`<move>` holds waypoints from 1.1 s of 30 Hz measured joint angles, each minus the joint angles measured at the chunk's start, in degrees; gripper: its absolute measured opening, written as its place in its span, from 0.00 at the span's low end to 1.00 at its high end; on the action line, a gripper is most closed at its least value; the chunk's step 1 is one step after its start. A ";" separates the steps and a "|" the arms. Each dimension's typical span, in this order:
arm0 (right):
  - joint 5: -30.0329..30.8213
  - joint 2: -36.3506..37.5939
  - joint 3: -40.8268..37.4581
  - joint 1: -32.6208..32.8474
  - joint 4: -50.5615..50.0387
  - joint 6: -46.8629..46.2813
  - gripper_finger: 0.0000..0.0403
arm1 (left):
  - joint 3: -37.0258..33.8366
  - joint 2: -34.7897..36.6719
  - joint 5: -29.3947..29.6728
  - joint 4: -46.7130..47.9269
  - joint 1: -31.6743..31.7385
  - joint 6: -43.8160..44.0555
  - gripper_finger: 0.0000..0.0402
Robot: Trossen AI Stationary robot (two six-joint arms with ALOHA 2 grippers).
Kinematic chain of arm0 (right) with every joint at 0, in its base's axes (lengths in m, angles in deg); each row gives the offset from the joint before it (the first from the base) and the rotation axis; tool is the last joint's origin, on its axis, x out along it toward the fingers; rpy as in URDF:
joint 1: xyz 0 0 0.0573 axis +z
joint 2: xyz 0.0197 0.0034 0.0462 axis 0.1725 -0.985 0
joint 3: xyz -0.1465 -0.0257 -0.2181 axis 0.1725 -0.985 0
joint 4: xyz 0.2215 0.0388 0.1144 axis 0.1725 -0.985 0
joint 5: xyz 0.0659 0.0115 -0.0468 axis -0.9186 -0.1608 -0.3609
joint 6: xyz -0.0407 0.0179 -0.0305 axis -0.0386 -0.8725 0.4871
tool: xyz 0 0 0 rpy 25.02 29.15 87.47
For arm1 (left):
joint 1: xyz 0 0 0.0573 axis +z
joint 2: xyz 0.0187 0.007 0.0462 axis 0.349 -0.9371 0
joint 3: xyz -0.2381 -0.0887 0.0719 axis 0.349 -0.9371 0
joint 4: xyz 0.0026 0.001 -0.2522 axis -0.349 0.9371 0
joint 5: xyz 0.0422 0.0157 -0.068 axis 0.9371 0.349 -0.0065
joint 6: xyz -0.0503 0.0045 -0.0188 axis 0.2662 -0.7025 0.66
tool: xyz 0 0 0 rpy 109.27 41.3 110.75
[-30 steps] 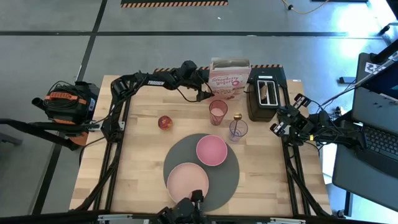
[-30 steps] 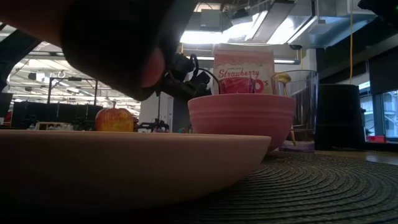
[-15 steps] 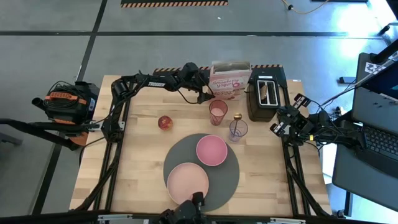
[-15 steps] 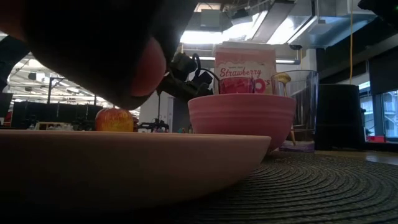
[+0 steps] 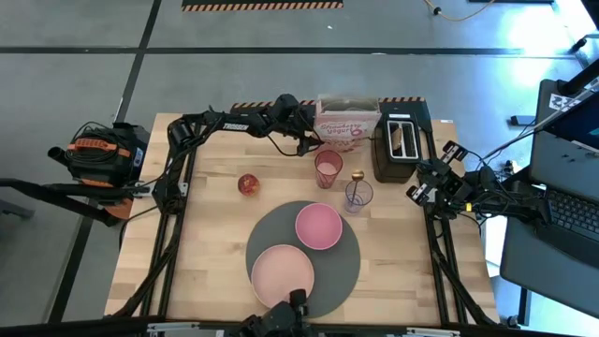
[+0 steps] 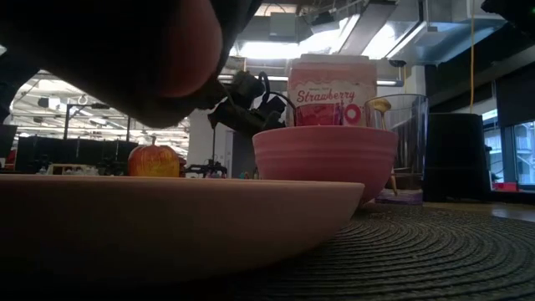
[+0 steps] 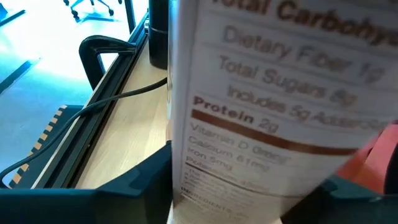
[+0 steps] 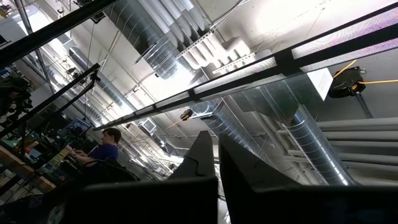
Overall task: Arrange a breakfast setting
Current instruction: Pour the cereals from the pink cereal box into the pink bowl
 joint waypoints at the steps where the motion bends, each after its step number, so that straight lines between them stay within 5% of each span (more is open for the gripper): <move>1: 0.00 0.00 0.00 0.02 0.00 -0.02 0.00 | 0.00 0.00 -0.01 -0.02 0.00 0.00 0.51; 17: 0.00 0.00 0.00 0.00 -0.06 -0.02 0.00 | 0.00 0.11 4.36 -0.15 -1.75 0.02 0.53; 33: -0.01 0.00 0.00 0.01 -0.23 -0.02 0.00 | 0.00 0.11 0.49 0.56 -0.35 0.07 0.43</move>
